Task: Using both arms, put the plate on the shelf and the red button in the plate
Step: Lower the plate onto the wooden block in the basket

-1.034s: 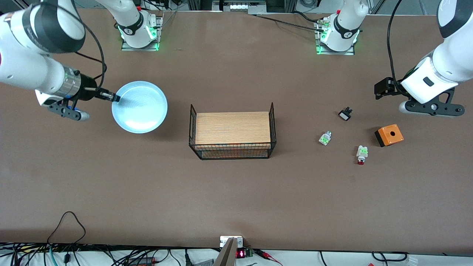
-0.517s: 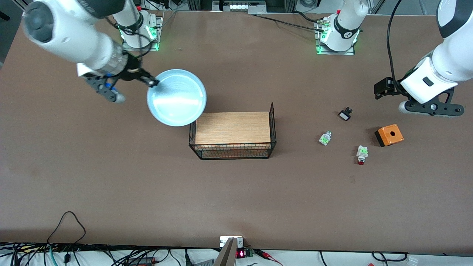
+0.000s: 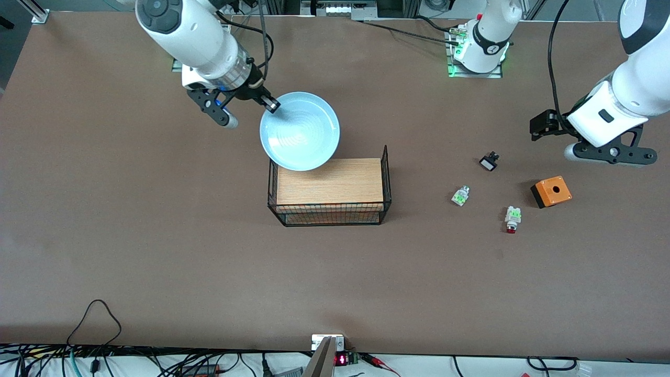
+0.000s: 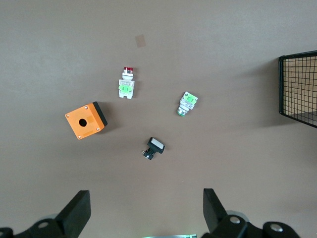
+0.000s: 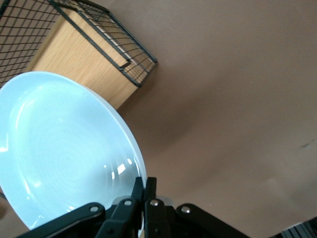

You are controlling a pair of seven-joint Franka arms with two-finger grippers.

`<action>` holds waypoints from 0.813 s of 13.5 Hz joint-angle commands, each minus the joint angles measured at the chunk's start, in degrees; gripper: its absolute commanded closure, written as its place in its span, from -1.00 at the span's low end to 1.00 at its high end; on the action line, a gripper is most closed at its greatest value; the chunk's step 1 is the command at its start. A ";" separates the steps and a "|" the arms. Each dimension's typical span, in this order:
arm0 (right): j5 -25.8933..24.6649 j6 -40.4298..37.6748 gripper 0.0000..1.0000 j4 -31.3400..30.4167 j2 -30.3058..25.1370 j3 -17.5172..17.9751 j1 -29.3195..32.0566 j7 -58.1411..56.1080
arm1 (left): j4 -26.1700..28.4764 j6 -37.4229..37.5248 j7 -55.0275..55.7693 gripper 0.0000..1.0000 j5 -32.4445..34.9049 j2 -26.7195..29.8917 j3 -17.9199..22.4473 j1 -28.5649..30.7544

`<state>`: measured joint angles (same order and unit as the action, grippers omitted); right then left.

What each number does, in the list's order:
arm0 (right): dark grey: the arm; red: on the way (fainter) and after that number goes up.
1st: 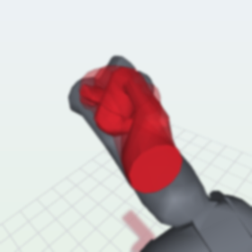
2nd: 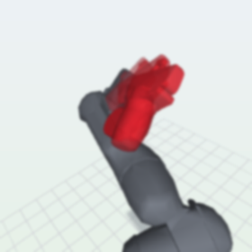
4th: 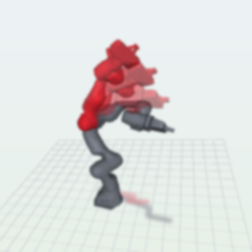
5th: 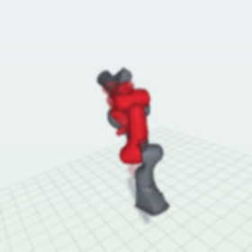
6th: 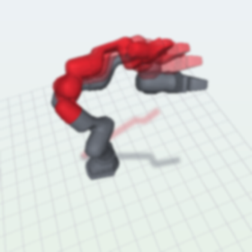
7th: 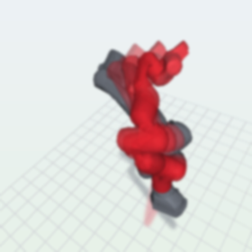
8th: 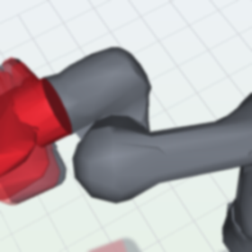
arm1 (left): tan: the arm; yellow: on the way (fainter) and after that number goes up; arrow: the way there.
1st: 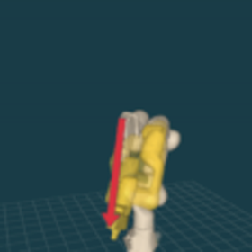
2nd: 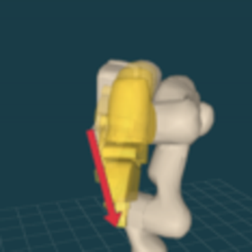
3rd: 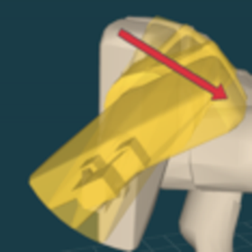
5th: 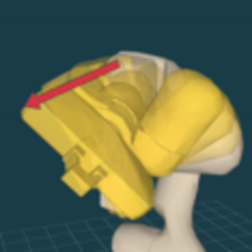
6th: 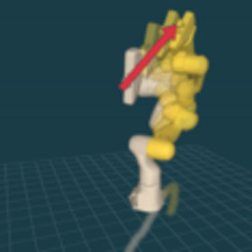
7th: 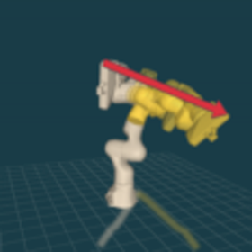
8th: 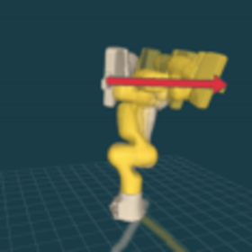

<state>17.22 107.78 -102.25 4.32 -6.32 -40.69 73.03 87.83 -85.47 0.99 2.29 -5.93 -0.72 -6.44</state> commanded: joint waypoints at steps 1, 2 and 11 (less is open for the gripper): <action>-0.44 5.23 1.00 1.08 2.80 0.25 -0.53 1.42 | -1.25 0.92 -0.82 -1.00 0.87 -0.57 0.01 0.02; -0.44 7.25 1.00 0.82 3.41 0.25 -0.62 1.33 | -1.25 0.92 -0.82 -1.00 0.87 -0.66 0.01 0.02; -0.44 18.50 1.00 -8.14 3.95 1.13 -1.93 1.33 | -1.17 0.92 -0.82 -1.00 0.87 -0.66 0.01 0.29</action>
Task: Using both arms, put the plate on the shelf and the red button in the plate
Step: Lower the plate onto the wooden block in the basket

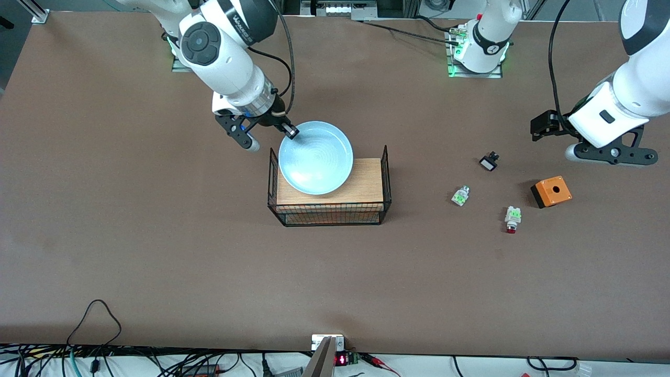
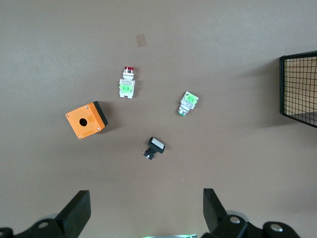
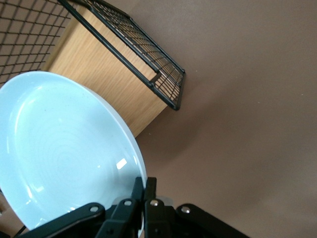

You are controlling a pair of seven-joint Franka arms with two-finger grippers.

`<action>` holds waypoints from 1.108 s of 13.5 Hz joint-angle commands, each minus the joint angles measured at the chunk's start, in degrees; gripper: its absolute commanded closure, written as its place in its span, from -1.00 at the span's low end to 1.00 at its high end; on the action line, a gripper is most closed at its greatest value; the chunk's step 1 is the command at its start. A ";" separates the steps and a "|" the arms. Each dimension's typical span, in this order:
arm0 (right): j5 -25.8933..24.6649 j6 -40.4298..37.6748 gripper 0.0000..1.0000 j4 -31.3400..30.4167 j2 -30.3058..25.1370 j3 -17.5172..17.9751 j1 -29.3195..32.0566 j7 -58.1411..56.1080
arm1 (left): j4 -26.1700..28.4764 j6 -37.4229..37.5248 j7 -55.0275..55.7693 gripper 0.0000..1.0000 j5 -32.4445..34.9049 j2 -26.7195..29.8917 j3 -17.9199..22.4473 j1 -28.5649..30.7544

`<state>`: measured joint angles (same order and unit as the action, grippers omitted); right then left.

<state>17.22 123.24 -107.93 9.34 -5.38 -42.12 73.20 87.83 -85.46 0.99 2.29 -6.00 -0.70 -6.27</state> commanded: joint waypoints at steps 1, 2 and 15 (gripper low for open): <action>-0.43 4.28 1.00 -3.06 -0.99 0.20 -1.21 1.15 | -1.17 0.91 -0.82 -1.00 0.87 -0.59 0.00 0.11; -0.43 5.60 1.00 -3.59 -0.73 0.20 -1.30 1.06 | -1.17 0.82 -0.82 -1.00 0.87 -0.59 0.00 0.11; 0.19 15.18 1.00 -3.25 5.95 0.11 -3.32 2.64 | -0.74 -0.84 -0.82 -1.00 1.57 -11.39 0.44 1.25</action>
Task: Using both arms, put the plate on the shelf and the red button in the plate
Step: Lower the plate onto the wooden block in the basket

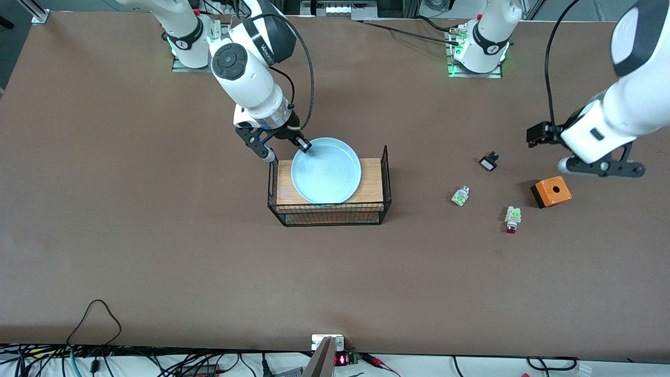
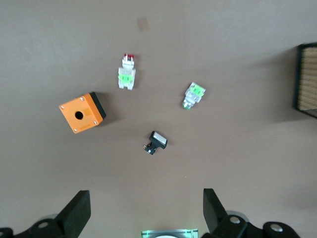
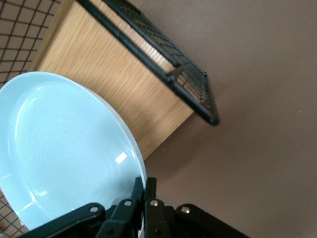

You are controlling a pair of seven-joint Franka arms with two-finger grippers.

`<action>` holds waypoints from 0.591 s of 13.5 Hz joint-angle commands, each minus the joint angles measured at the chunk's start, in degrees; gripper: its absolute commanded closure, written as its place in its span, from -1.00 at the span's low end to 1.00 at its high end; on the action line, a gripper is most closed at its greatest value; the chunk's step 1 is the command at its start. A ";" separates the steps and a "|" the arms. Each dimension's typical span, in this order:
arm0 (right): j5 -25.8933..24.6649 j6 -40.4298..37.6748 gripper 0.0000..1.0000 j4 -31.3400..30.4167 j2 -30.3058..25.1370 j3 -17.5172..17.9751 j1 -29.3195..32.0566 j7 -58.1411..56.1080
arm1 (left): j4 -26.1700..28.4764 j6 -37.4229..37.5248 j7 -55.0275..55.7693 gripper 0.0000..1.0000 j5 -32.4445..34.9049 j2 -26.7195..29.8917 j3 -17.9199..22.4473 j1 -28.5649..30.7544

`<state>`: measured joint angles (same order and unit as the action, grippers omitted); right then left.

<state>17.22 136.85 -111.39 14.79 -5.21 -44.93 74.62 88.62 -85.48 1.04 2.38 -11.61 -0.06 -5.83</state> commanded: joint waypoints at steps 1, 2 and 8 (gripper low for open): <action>0.27 1.93 1.00 0.21 0.76 -0.06 -0.51 1.23 | -1.52 -3.87 -1.03 -1.00 1.57 -7.62 -0.21 1.52; 0.27 1.93 1.00 0.29 0.94 -0.06 -0.51 1.14 | -1.43 -6.42 -1.64 -1.00 1.66 -9.90 -0.12 1.87; 0.00 1.67 -1.00 0.82 0.16 -0.94 0.54 0.09 | 11.73 -30.06 -6.56 -1.00 4.12 -12.91 -0.12 3.54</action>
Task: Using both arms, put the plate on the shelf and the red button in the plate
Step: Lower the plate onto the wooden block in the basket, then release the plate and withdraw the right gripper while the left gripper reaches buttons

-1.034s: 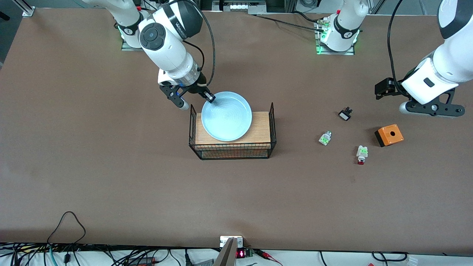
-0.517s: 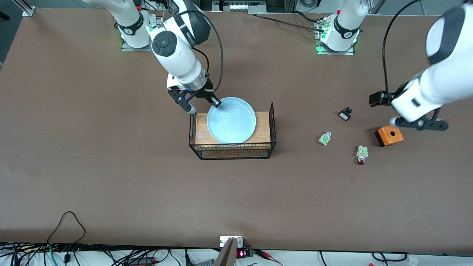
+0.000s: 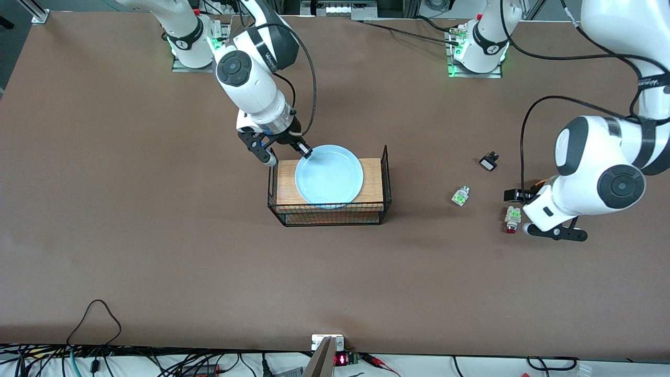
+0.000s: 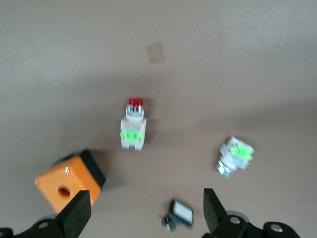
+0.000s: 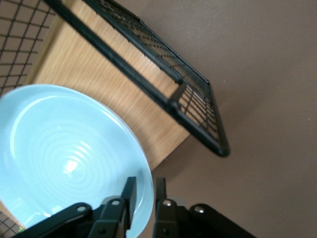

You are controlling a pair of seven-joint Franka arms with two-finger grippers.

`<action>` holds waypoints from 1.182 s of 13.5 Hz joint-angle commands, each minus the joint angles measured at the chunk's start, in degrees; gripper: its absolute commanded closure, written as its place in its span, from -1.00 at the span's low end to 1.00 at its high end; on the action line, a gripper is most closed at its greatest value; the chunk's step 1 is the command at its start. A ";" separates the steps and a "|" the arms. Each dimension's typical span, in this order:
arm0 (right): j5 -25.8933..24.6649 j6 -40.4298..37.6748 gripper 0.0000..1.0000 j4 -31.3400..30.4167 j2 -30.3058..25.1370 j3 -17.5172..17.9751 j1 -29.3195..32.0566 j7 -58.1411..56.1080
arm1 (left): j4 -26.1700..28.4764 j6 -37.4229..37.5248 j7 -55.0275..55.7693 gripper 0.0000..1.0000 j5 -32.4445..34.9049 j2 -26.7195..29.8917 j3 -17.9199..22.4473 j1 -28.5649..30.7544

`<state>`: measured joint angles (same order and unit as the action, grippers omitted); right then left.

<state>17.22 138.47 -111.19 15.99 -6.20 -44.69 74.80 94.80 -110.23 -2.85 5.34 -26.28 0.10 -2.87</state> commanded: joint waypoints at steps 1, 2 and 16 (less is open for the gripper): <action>-0.17 -0.57 -1.00 1.67 -1.66 0.05 0.30 -0.10 | 7.48 -9.27 -5.03 -1.00 1.25 1.50 -0.27 0.85; -0.17 -1.88 -1.00 2.81 -2.36 -0.04 0.39 -0.01 | 9.15 -12.44 -7.06 -1.00 1.17 0.71 -0.27 1.37; -16.17 -36.60 -1.00 17.50 -8.69 -1.54 24.62 -44.98 | 17.87 -36.47 -14.20 0.24 3.10 -6.24 -0.19 5.60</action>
<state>1.87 104.62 -94.36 7.73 -8.68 -24.60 35.12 111.96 -146.70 -16.40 7.23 -33.64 -0.03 2.59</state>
